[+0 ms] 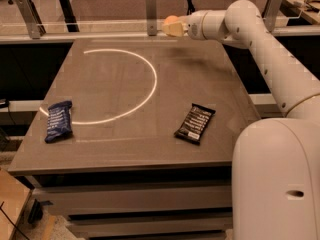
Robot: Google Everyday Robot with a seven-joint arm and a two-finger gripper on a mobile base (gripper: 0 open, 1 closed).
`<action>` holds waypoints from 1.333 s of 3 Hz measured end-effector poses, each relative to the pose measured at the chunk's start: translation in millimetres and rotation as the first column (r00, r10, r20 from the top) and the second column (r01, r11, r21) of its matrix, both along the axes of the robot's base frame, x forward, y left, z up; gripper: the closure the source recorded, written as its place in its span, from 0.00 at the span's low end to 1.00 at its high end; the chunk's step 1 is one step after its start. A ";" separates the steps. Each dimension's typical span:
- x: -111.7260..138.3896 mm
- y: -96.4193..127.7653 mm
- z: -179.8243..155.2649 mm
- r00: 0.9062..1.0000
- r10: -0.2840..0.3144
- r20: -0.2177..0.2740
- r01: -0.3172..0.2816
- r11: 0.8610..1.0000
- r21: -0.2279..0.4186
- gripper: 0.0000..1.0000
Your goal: Move orange near rxbar blueberry
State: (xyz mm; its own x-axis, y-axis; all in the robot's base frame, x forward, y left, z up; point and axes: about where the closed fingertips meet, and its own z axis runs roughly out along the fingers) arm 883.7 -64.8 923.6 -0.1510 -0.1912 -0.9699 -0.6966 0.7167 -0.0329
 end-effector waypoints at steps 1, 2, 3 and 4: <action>-49.3 19.0 41.3 0.991 0.134 0.029 -0.134 0.991 -0.007 1.00; -57.8 25.4 46.0 0.987 0.161 0.026 -0.160 0.987 -0.012 1.00; -51.1 31.9 39.5 0.986 0.166 -0.006 -0.166 0.986 -0.028 1.00; -69.4 60.4 41.4 0.965 0.261 -0.037 -0.263 0.964 -0.044 1.00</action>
Offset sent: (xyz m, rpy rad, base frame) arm -0.0424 0.0168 0.0359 -0.0050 -0.0271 0.1177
